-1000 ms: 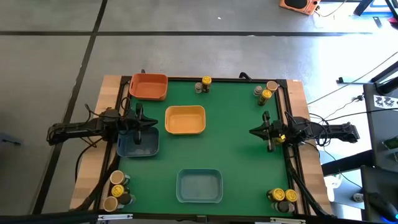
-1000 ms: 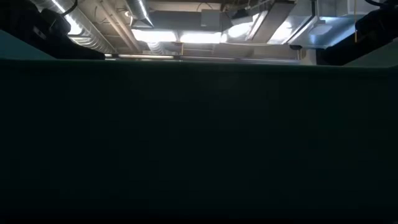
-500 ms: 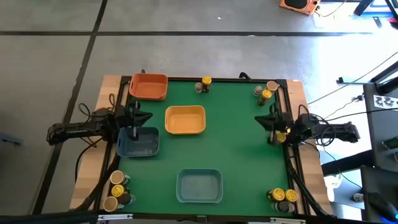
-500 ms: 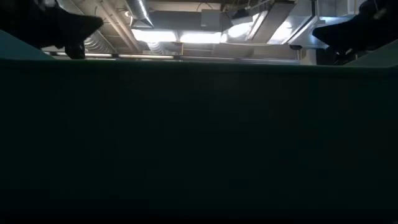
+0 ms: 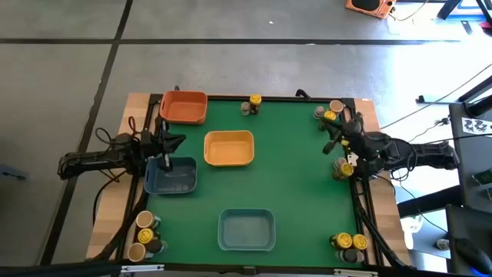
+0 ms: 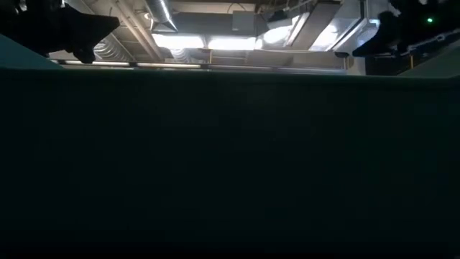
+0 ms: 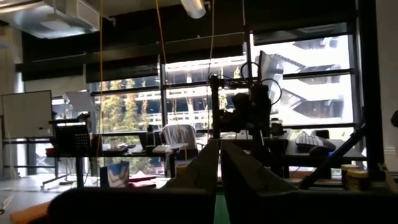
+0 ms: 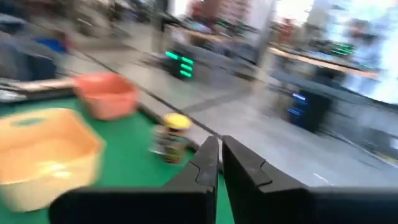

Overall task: Sort spices by type
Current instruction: Put the yellow seasoning bottle into the yellow bin

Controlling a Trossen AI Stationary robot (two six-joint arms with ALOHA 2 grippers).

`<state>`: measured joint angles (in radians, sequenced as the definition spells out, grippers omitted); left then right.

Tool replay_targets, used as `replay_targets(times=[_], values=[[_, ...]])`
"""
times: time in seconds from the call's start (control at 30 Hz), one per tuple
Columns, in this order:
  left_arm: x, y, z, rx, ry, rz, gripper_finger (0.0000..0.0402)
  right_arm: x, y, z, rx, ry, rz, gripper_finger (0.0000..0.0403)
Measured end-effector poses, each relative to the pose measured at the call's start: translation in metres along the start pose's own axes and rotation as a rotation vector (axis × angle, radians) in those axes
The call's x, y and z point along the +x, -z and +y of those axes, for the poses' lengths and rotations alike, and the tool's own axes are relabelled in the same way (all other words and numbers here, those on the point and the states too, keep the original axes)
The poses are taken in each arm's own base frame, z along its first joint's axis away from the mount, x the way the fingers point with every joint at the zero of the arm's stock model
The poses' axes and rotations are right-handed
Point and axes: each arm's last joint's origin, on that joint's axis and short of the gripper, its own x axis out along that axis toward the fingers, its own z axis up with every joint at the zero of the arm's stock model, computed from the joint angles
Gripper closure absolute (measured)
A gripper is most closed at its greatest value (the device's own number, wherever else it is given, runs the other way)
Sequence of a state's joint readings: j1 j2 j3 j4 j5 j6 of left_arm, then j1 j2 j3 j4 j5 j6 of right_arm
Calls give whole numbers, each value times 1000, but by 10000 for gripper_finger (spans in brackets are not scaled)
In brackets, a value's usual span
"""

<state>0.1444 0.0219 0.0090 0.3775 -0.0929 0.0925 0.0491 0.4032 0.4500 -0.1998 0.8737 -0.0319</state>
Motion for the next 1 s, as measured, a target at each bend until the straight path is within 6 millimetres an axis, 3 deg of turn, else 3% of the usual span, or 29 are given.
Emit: replay_targets(times=[0.2,0.33,0.73,0.87,1.0], values=[[0,0,0,10,-2,0,386,12,-20,-5,-75,167,115,380],[0,0,0,57,-2,0,386,24,-22,-13,-76,243,204,380],[0,0,0,86,-1,4,386,55,-7,-42,221,230,513,372],[0,0,0,99,-1,4,386,59,2,-51,306,254,610,328],[0,0,0,65,-1,4,386,63,12,-60,382,290,709,244]])
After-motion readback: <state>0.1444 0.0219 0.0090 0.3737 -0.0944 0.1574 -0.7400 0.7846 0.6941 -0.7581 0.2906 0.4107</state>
